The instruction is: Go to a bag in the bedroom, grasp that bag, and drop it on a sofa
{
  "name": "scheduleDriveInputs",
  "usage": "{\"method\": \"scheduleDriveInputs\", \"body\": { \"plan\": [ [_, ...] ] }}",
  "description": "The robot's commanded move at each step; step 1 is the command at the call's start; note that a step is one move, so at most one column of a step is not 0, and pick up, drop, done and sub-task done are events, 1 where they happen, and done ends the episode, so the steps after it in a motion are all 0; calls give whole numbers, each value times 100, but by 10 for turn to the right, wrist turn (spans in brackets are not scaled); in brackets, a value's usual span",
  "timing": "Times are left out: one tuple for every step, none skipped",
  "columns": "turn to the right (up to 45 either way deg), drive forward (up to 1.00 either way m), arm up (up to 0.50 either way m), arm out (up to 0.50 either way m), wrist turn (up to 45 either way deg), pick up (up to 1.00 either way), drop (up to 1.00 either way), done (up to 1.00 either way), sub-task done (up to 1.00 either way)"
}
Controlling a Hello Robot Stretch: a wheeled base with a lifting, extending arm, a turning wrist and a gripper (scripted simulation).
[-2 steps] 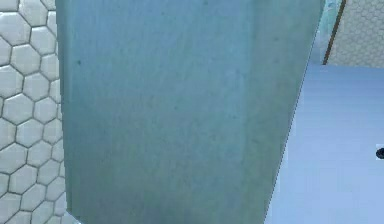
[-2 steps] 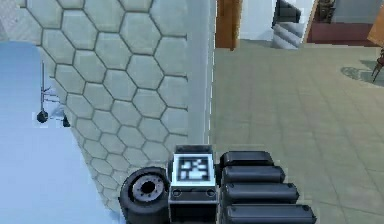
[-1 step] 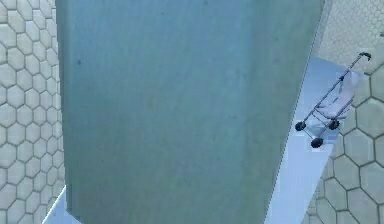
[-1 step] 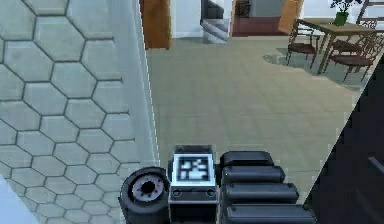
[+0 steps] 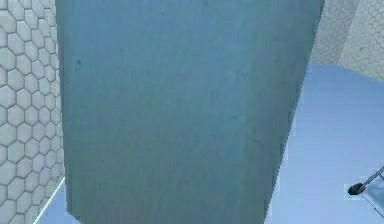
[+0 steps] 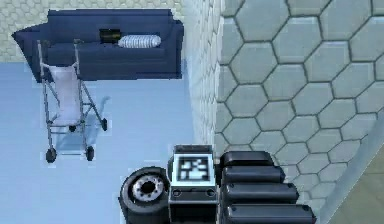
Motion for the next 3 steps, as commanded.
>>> {"method": "scheduleDriveInputs", "body": {
  "plan": [
    [270,0,0,0,0,0,0,0,0],
    [0,5,0,0,0,0,0,0,0],
    [-150,0,0,0,0,0,0,0,0]
  ]
}}
